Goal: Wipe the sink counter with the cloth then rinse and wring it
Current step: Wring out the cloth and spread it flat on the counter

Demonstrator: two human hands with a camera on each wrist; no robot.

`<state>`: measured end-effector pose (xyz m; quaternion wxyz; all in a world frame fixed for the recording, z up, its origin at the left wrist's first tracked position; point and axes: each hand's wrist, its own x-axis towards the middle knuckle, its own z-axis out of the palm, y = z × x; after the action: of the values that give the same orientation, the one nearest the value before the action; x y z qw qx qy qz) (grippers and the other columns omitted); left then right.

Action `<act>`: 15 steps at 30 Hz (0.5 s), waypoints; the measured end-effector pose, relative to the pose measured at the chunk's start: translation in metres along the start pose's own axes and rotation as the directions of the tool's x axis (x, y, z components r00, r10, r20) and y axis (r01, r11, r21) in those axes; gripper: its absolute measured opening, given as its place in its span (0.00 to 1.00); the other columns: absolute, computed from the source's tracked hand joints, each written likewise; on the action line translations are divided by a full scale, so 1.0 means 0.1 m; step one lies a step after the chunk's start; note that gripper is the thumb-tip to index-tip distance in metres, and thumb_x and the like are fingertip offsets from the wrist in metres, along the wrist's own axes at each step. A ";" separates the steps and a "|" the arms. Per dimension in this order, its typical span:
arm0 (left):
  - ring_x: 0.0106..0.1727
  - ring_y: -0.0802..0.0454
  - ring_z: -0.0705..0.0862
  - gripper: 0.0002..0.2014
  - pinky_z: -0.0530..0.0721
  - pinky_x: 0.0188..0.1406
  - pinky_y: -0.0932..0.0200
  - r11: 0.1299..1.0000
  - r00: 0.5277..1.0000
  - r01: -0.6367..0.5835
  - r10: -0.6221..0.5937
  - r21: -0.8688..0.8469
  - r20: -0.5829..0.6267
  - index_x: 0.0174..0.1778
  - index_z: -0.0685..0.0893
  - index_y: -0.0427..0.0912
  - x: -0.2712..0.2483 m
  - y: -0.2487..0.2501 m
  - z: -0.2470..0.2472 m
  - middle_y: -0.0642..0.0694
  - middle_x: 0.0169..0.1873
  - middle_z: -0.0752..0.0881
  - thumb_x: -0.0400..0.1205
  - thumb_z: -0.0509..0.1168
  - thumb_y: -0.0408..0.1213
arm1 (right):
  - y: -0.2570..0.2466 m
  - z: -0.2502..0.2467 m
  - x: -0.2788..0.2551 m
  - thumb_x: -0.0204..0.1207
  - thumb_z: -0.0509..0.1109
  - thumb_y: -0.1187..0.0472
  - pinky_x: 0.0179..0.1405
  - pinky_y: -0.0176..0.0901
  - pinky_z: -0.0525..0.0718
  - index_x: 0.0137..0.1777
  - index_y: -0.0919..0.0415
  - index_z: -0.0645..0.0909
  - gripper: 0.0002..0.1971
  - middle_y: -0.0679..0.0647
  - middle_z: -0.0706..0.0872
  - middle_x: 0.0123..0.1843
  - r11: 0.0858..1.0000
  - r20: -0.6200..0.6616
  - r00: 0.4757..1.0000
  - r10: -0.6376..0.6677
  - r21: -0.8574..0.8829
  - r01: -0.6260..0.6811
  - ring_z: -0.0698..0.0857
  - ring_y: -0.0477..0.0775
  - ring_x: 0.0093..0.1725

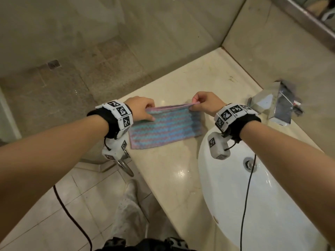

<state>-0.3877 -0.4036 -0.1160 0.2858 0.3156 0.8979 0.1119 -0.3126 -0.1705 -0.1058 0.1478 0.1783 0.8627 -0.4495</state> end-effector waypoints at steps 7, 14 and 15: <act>0.33 0.45 0.73 0.23 0.67 0.34 0.58 0.993 0.991 0.100 -0.105 0.066 0.079 0.24 0.68 0.44 -0.22 -0.27 -0.10 0.47 0.23 0.71 0.76 0.69 0.51 | 0.10 -0.15 -0.15 0.71 0.73 0.70 0.33 0.35 0.76 0.31 0.54 0.75 0.14 0.50 0.77 0.30 0.995 -0.053 0.997 0.050 0.091 -0.045 0.76 0.47 0.33; 0.41 0.46 0.77 0.12 0.70 0.38 0.58 0.952 0.976 0.192 -0.212 -0.238 -0.058 0.39 0.79 0.41 -0.17 -0.34 -0.13 0.46 0.32 0.78 0.73 0.74 0.44 | 0.06 -0.10 -0.11 0.70 0.76 0.66 0.37 0.36 0.76 0.41 0.56 0.78 0.09 0.52 0.80 0.39 0.989 -0.200 0.972 0.120 0.111 -0.099 0.78 0.52 0.43; 0.45 0.45 0.79 0.15 0.73 0.42 0.57 0.948 0.963 0.202 -0.238 -0.244 -0.124 0.48 0.79 0.40 -0.15 -0.34 -0.10 0.45 0.38 0.80 0.73 0.74 0.43 | 0.04 -0.08 -0.09 0.69 0.77 0.64 0.41 0.38 0.77 0.50 0.58 0.78 0.12 0.54 0.81 0.46 0.991 -0.233 0.964 0.127 0.070 -0.113 0.78 0.52 0.47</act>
<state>-0.4015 -0.4398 -0.1145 0.2619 0.1687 0.9277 0.2059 -0.3033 -0.1636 -0.1003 0.0657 0.2867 0.8488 -0.4393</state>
